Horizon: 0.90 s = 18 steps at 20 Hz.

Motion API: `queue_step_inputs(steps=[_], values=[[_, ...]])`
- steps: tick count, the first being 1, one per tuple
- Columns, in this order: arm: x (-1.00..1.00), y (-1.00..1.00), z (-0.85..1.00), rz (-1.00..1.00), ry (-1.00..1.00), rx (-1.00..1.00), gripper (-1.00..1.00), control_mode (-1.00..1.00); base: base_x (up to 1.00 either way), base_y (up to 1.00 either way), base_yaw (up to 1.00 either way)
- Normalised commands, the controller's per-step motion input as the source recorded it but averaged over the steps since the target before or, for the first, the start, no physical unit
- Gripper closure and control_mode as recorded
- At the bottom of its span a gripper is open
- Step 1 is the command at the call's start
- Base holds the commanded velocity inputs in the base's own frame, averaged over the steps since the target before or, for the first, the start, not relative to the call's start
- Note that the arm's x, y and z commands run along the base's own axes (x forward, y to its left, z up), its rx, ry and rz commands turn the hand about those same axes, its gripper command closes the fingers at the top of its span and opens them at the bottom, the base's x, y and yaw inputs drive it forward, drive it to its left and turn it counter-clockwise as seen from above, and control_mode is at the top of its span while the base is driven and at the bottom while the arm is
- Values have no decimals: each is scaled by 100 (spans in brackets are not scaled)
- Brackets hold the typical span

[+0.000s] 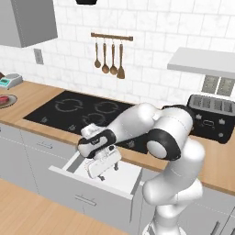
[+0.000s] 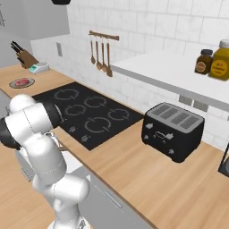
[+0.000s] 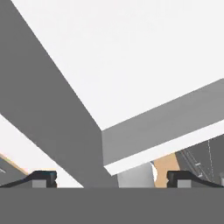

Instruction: Pick up the knife from the drawer and place it on the cutting board. Then place the meat from the plate to the cutting board.

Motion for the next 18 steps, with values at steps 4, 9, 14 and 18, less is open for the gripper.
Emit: queue_step_inputs(steps=[4,9,14,18], values=[[0,-3,-61,0,0,2,-100,-100,0,0,0],[-11,4,-52,0,0,5,-100,-100,0,0,0],[-84,47,-33,0,1,10,-100,-100,0,0,0],[-100,73,-1,4,0,7,-100,-100,0,0,0]])
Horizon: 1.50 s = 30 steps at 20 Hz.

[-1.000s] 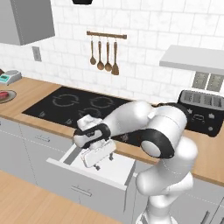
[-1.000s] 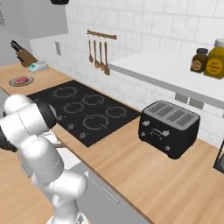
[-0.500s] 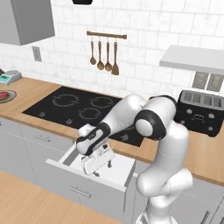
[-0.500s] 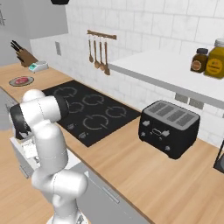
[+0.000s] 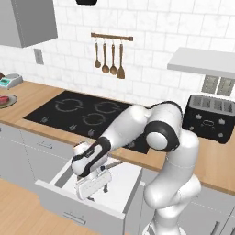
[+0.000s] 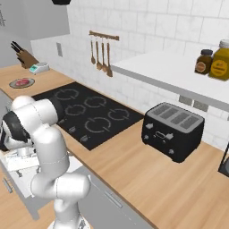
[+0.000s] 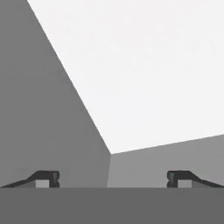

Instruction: Pick up the knife from the drawer and place it on the cutting board. Then place the meat from the plate to the cutting board.

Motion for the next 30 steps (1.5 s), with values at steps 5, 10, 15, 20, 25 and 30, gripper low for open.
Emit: queue_step_inputs(steps=[5,10,15,20,25,30], values=[[-100,78,17,7,-8,1,-100,-100,0,0,0],[40,17,90,-2,-6,0,-100,-100,0,0,0],[100,11,43,-35,0,0,-100,-100,0,0,0],[76,33,-31,-72,0,-2,-100,-100,0,0,0],[53,46,-72,-82,0,-10,-100,-100,0,0,0],[59,11,-52,-63,-4,-9,-100,-100,0,0,0]])
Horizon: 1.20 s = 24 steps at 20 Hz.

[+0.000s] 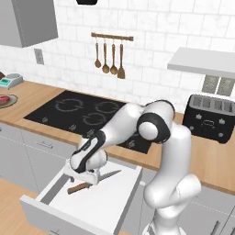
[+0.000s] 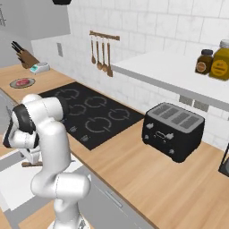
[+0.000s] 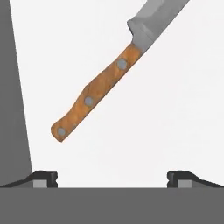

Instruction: Pick up the knife from the drawer and place it on the cutting board. Then place the meat from the plate to the cutting board.

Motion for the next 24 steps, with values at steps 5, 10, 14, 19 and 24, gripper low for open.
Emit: queue_step_inputs(steps=[5,10,14,19,24], values=[[60,-1,-7,-17,-1,0,-100,-100,0,0,0],[20,-2,-34,0,0,0,-100,-100,0,0,0],[0,-3,-46,0,0,0,-100,-100,0,0,0],[16,-2,-33,-1,0,0,-100,-100,0,0,0],[51,0,-27,-3,2,-1,-100,-100,0,0,0]])
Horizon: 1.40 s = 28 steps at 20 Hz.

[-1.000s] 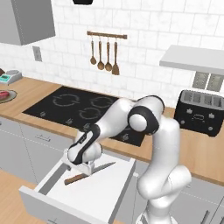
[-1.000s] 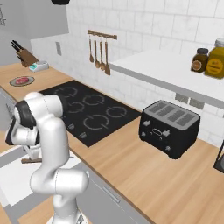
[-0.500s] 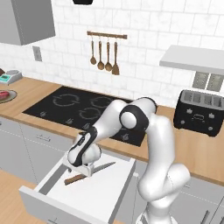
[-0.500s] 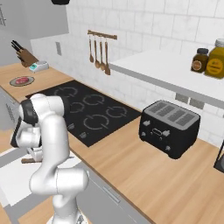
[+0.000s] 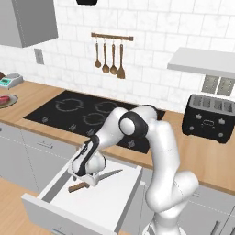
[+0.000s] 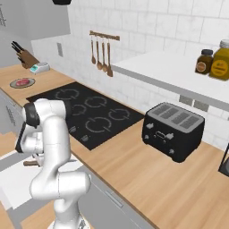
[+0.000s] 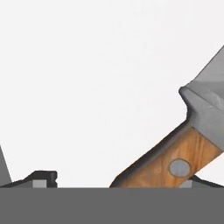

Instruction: Pick up the knife from the drawer and place it on the cutting board. Then place the meat from the plate to the cutting board.

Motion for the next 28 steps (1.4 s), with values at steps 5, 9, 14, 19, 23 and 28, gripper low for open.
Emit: queue_step_inputs(steps=[5,9,14,19,23,28], values=[[13,0,-42,-1,0,-3,-100,-100,0,0,0],[-32,0,-51,-1,0,-8,100,-100,0,0,0],[-32,2,-40,-3,4,-7,100,-100,0,0,0],[-50,5,-1,0,19,0,100,-100,0,0,0],[-76,0,100,-3,24,0,100,-100,0,0,0],[-58,-11,100,0,7,-5,100,-100,0,0,0]])
